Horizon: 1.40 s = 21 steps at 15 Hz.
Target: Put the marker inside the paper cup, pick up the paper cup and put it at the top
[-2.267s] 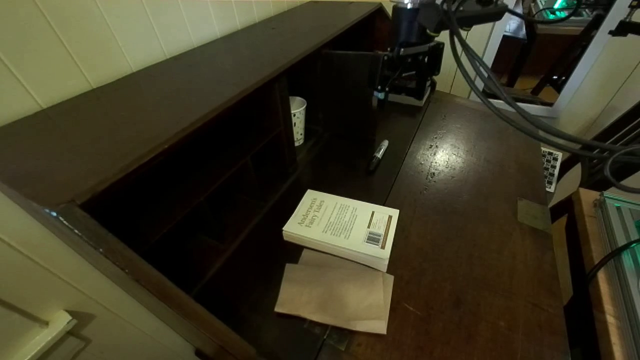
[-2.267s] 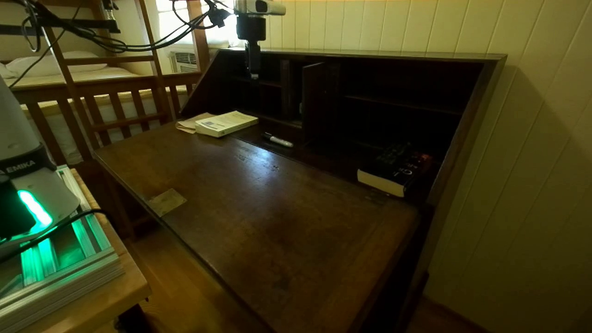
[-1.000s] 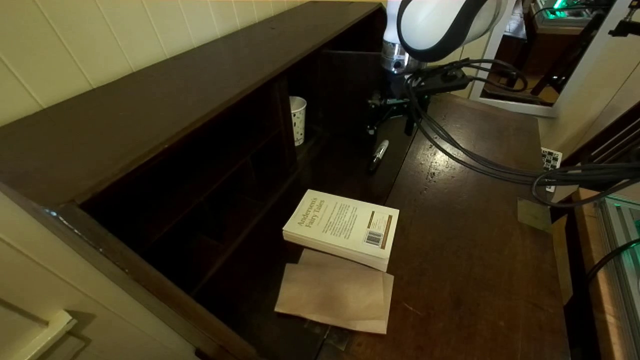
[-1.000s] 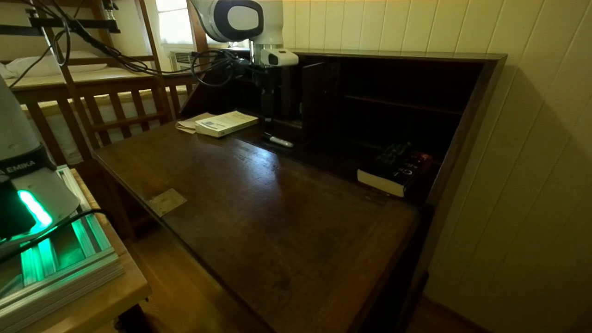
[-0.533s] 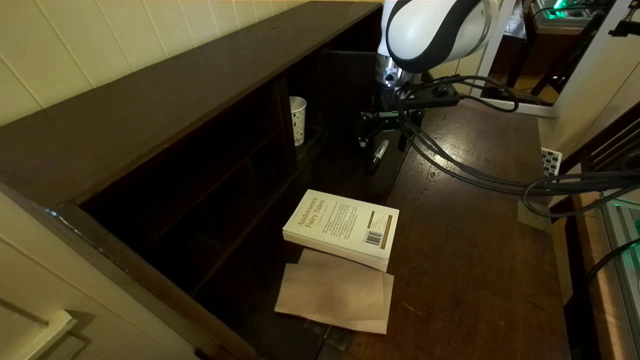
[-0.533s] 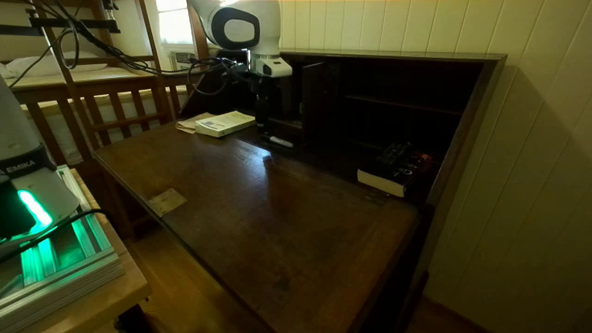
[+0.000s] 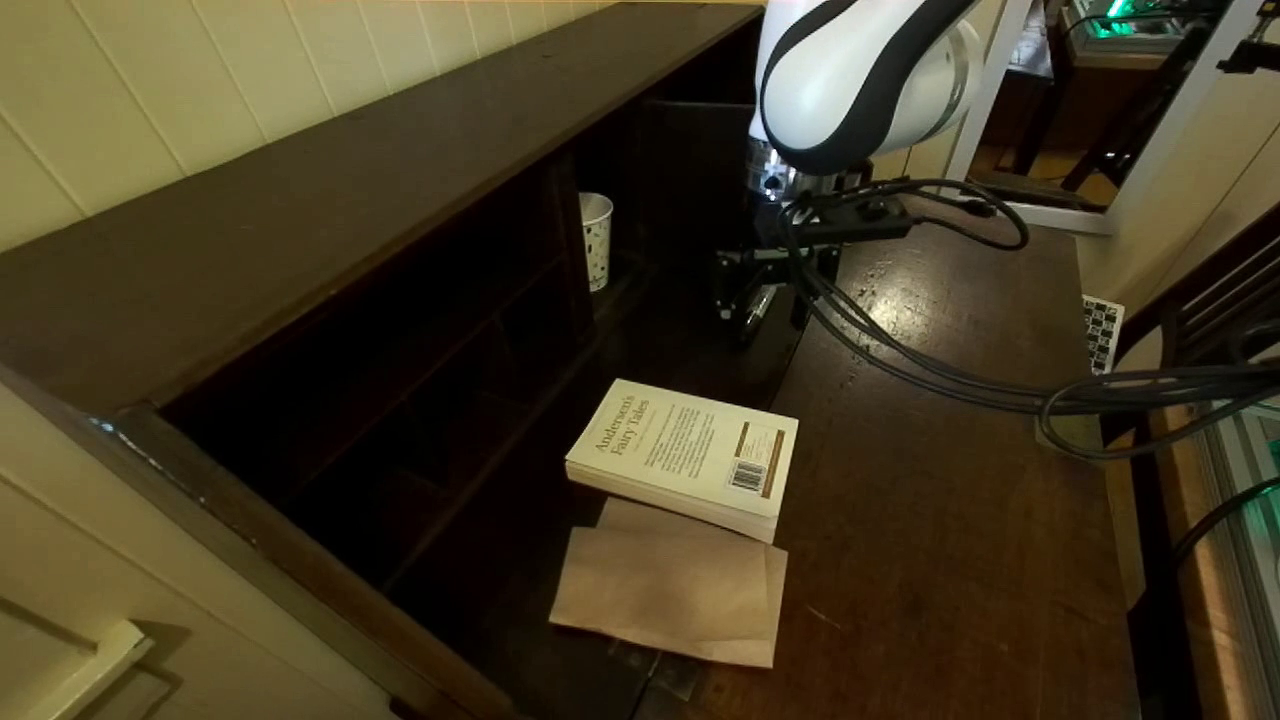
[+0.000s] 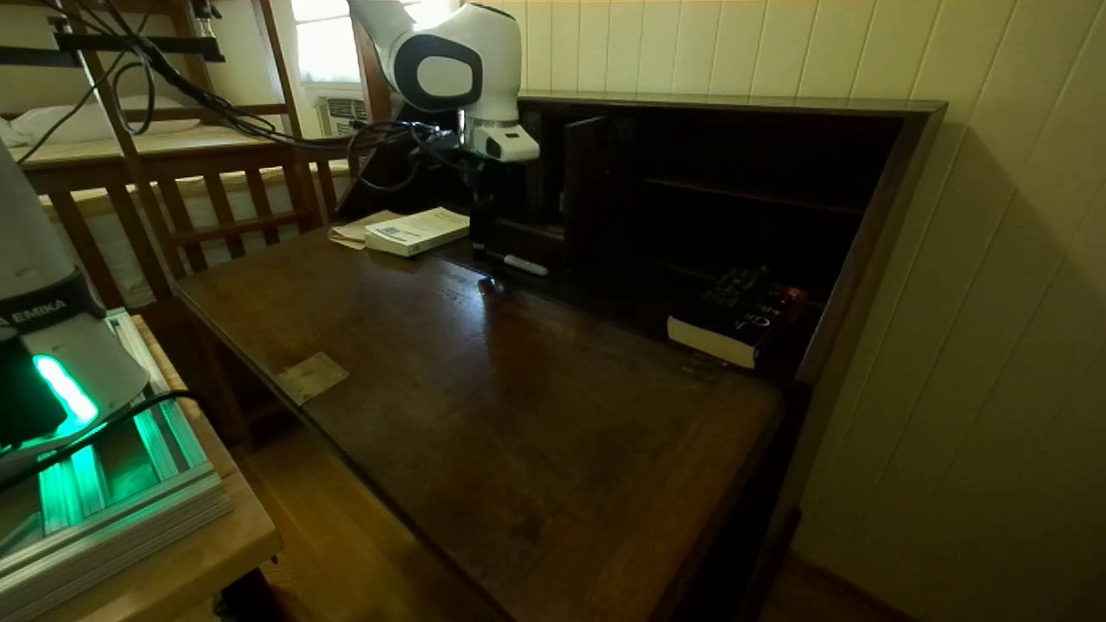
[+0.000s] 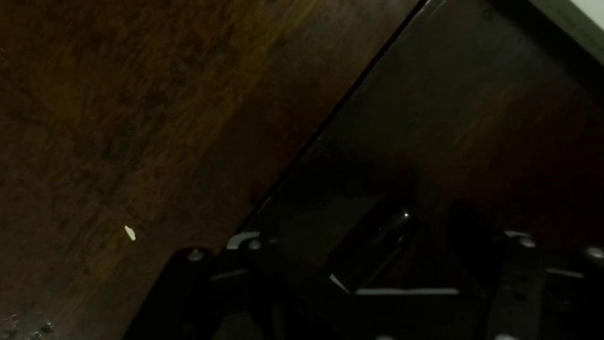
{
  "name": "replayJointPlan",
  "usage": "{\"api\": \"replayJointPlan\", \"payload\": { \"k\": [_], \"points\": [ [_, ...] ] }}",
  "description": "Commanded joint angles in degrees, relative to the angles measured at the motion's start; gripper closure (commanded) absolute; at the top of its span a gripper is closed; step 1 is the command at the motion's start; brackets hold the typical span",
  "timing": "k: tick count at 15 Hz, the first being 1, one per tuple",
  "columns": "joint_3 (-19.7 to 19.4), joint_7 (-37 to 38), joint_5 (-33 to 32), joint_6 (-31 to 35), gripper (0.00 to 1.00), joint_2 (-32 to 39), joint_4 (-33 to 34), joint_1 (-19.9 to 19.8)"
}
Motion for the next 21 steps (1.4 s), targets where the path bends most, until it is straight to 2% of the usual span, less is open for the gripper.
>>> {"api": "replayJointPlan", "payload": {
  "k": [1,4,6,7,8,18,21],
  "points": [
    [-0.5,0.5,0.8,2.8,0.09,1.5,0.5,0.7],
    [-0.8,1.0,0.8,5.1,0.00,2.3,0.5,0.8],
    [-0.9,1.0,0.8,7.0,0.00,2.6,0.4,0.8],
    [-0.8,0.7,1.0,7.5,0.25,2.8,0.5,0.8],
    [-0.8,0.6,1.0,7.9,0.26,3.0,0.5,0.7],
    [0.1,-0.9,2.4,7.3,0.98,2.6,0.9,-0.2],
    [0.7,-1.5,3.5,6.9,0.94,2.2,0.8,-0.5]
  ]
}}
